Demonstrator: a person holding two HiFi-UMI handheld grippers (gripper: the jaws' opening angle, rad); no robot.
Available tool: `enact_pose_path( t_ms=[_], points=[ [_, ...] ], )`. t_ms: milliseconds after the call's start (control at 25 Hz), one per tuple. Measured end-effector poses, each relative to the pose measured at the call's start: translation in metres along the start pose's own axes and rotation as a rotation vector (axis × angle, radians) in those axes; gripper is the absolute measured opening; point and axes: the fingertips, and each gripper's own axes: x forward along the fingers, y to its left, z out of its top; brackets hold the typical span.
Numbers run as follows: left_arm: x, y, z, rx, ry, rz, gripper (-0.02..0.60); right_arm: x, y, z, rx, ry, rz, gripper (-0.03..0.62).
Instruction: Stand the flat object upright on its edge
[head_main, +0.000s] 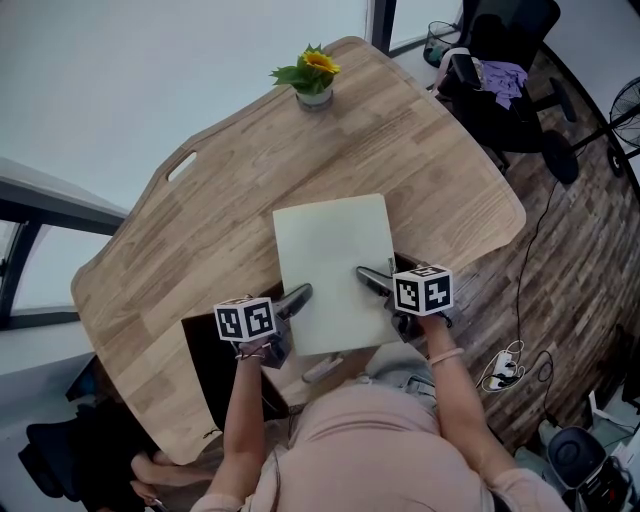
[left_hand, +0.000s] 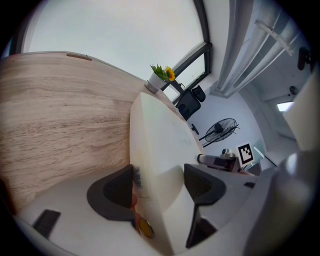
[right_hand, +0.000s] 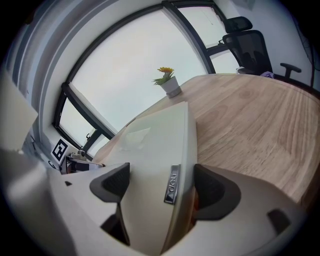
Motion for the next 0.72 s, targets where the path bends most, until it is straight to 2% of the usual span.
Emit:
enact_pose_path(
  t_ms=[720],
  points=[
    [-0.019,-0.022,0.001,0.085,-0.039,0.016,0.305,-0.025,0.017,0.003,-0.066,-0.057,-0.003,0.396]
  ],
)
